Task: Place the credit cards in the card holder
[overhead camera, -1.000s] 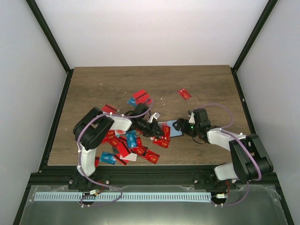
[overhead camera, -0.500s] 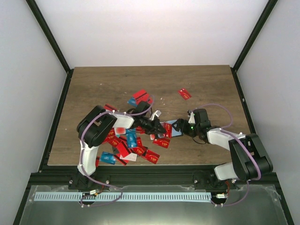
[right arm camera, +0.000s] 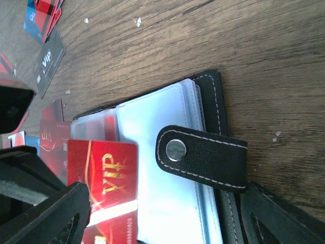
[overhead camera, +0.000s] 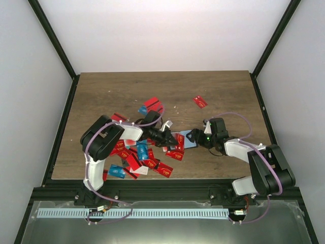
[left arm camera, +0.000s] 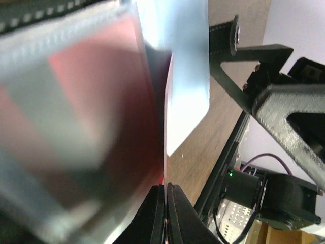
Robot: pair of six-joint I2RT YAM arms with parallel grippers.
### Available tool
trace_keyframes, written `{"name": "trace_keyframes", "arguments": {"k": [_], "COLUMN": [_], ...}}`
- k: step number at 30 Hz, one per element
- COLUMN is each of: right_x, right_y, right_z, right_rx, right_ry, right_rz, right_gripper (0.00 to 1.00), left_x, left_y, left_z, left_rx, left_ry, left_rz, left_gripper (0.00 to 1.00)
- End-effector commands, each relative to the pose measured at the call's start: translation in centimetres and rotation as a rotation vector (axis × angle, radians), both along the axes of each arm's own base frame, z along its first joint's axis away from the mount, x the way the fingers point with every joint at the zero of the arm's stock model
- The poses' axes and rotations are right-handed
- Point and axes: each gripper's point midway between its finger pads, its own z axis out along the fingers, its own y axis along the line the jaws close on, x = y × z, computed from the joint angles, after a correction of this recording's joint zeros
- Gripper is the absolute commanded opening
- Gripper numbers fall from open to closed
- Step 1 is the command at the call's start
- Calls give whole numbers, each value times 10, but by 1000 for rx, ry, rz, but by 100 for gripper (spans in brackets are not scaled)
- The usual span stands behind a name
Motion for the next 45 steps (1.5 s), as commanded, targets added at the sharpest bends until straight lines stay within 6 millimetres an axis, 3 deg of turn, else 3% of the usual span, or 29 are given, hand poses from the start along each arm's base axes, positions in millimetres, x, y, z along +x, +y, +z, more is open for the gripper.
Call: {"name": "trace_keyframes", "arguments": {"k": [1,7,23,36,45], "right_x": [-24,-26,-27,-30,-29], "right_y": [-6,-6,-4,-4,-4], "right_z": [-24,-26,-20,-23,-17], "right_rx": [-33,-30,-18,-19,-15], "right_ry": [111,122,121,124,108], "right_rz": [10,10,22,31,29], "right_gripper": [83,83,83,83,83], "left_x": [-8,-14,-8,1,0], "left_y": [12,18,22,13,17], "left_z": [17,18,10,13,3], "left_rx": [-31,-12,48,33,74], "left_ry": [-6,9,52,46,62], "left_rz": [-5,-18,17,9,4], "left_gripper": [4,4,4,4,4]}}
